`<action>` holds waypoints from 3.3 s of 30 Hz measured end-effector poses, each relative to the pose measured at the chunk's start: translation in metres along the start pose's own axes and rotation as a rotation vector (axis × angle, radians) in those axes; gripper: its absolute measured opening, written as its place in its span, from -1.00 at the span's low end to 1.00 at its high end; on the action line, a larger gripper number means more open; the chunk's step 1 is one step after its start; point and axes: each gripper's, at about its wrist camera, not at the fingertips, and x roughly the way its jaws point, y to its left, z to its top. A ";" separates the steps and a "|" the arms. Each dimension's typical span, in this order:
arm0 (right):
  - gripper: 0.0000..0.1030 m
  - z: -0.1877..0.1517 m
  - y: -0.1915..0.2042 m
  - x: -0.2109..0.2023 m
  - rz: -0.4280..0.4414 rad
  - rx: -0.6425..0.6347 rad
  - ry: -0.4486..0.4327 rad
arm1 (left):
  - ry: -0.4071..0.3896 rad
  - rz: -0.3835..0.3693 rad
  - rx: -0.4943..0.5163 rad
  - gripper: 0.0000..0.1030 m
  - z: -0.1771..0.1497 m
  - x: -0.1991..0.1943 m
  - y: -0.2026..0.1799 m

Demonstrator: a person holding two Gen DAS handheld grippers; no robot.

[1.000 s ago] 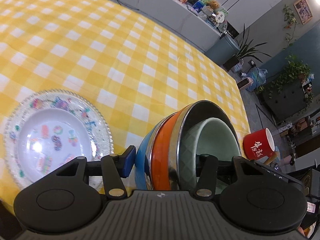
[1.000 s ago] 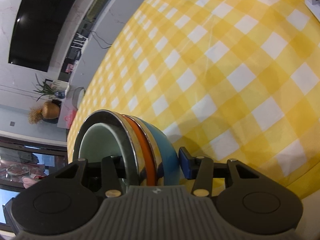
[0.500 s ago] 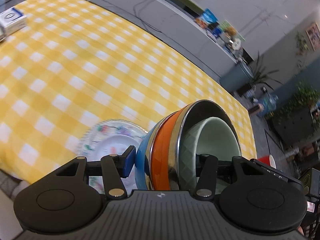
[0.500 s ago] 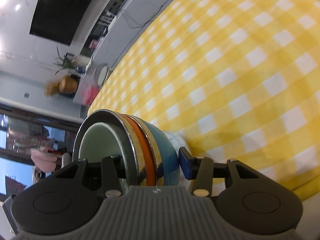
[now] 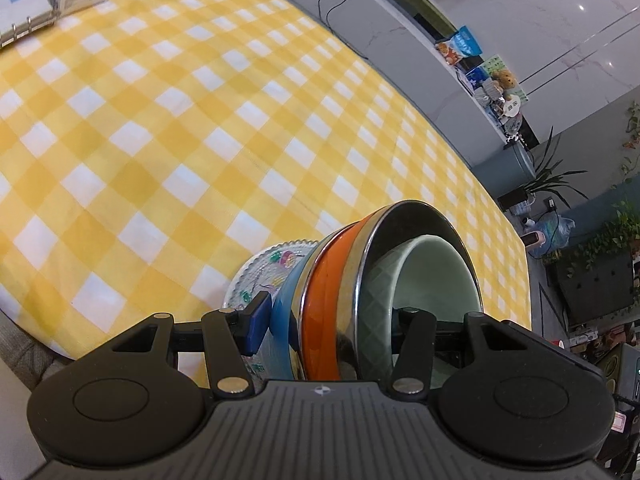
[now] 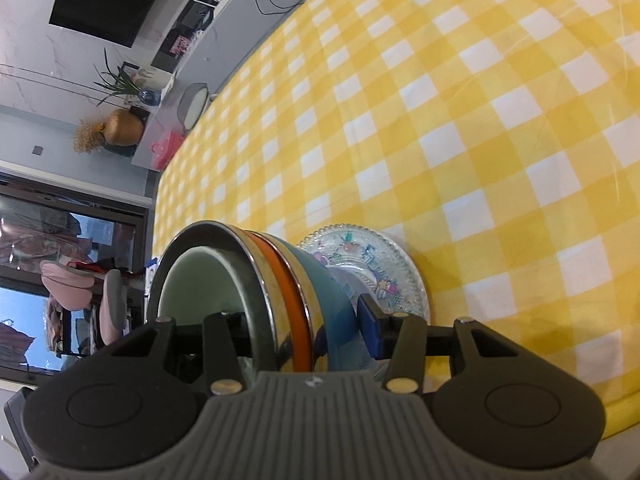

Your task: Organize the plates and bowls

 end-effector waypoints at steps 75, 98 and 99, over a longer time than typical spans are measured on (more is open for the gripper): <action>0.94 -0.157 0.012 -0.073 -0.421 -0.611 -0.459 | -0.254 0.354 0.685 0.49 -0.128 -0.071 -0.038; 0.94 -0.164 0.008 -0.068 -0.448 -0.615 -0.436 | -0.247 0.360 0.670 0.49 -0.132 -0.074 -0.038; 0.94 -0.164 0.008 -0.068 -0.448 -0.615 -0.436 | -0.247 0.361 0.670 0.50 -0.132 -0.074 -0.038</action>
